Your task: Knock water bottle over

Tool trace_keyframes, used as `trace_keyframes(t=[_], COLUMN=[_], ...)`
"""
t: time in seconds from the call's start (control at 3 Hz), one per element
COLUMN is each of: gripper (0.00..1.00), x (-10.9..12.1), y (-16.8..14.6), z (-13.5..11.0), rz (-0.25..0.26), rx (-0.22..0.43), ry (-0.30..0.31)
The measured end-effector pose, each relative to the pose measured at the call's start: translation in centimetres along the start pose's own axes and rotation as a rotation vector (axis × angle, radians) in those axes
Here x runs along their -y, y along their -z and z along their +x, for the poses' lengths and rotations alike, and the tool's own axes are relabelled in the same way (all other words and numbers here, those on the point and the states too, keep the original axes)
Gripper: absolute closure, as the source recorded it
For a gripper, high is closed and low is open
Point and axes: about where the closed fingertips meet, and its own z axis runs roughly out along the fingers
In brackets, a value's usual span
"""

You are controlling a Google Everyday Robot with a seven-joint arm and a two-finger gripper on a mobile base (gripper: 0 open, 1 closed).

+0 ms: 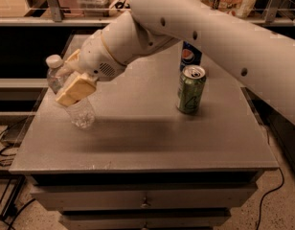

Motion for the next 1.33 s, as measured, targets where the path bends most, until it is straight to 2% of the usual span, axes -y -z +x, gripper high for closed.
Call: trace_keyframes(t=[0.33,0.67,1.0,1.33], gripper=[0.66,0.9,1.0,1.0], x=[0.3,1.1,2.1,3.5], y=[0.4,2.3,4.9,7.3], z=[0.3,1.1,2.4,3.5], rz=[0.017,0.06,0.111,0.147], rx=[-0.001,-0.051,-0.132,-0.268], ry=[-0.008,0.003,0.015,0.066])
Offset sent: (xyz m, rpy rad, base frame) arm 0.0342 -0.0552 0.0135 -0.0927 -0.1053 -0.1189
